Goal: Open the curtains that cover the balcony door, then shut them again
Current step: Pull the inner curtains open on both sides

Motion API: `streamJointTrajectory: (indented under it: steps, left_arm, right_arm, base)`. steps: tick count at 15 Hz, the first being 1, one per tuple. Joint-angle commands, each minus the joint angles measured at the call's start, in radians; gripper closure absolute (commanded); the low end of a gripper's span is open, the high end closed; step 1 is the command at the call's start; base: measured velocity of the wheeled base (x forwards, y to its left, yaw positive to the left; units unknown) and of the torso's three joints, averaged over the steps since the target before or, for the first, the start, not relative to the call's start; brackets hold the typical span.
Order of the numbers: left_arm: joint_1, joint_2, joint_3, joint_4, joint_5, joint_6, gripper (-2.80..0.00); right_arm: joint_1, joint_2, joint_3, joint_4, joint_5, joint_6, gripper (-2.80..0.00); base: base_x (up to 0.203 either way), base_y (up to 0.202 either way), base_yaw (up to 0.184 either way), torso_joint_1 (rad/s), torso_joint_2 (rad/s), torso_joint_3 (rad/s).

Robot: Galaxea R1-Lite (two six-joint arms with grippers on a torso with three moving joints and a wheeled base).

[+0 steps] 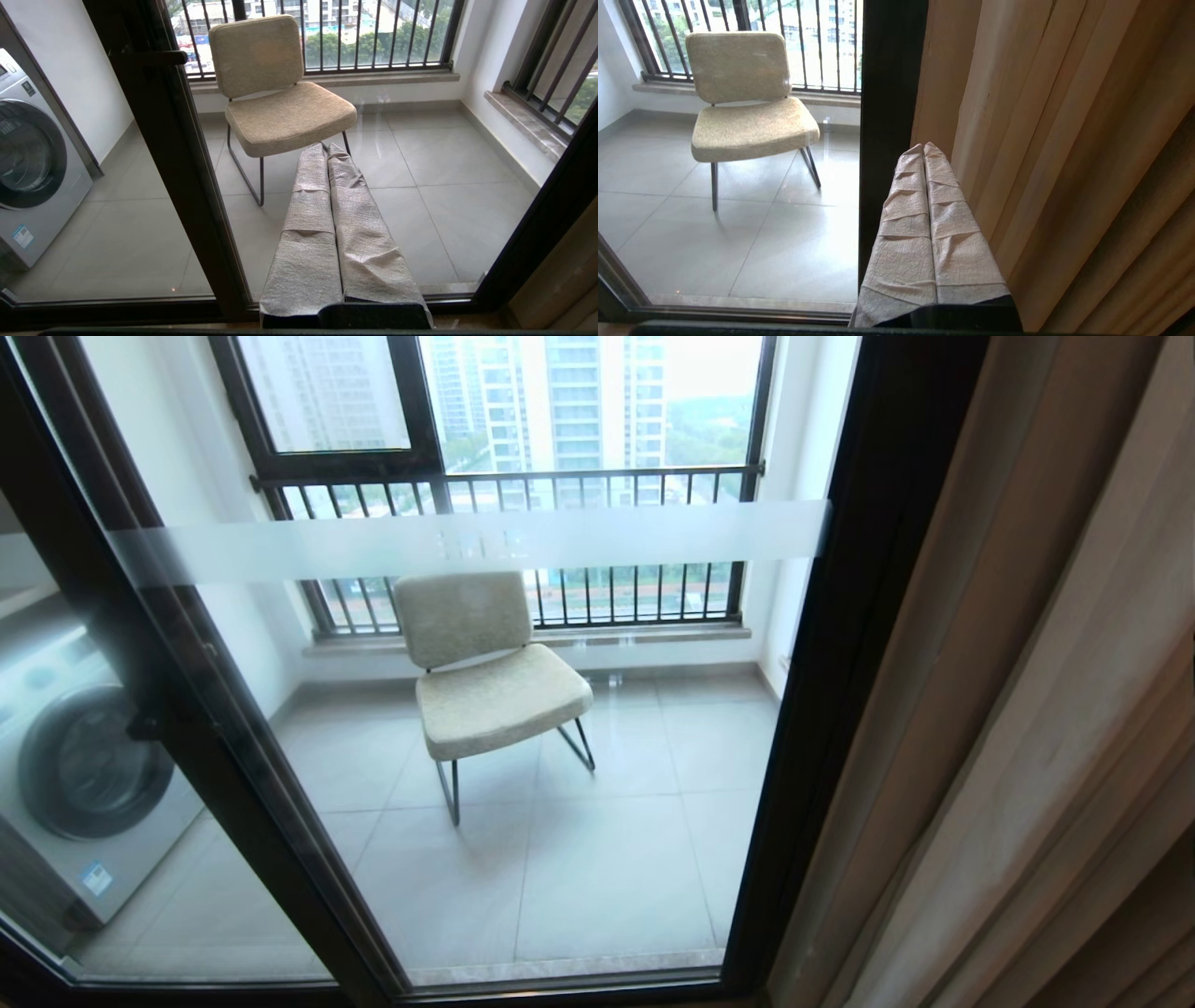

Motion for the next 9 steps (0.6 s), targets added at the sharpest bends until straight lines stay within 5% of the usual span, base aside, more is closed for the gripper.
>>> streamJointTrajectory:
  steps: [1, 8, 9]
  left_arm:
    - [0.001, 0.000, 0.000, -0.001, 0.001, 0.000, 0.00]
    - [0.001, 0.000, 0.000, -0.001, 0.001, 0.000, 0.00]
    - [-0.001, 0.000, 0.000, -0.001, 0.001, 0.000, 0.00]
  right_arm:
    - [-0.026, 0.122, -0.037, -0.067, 0.001, 0.012, 0.00]
    - [-0.140, 0.480, -0.216, -0.291, 0.000, 0.095, 0.00]
    - [-0.150, 0.515, -0.236, -0.312, 0.000, 0.102, -2.01]
  base:
    - [0.000, 0.000, 0.000, 0.000, 0.00, 0.000]
    - [0.000, 0.000, 0.000, 0.000, 0.00, 0.000]
    - [0.000, 0.000, 0.000, 0.000, 0.00, 0.000]
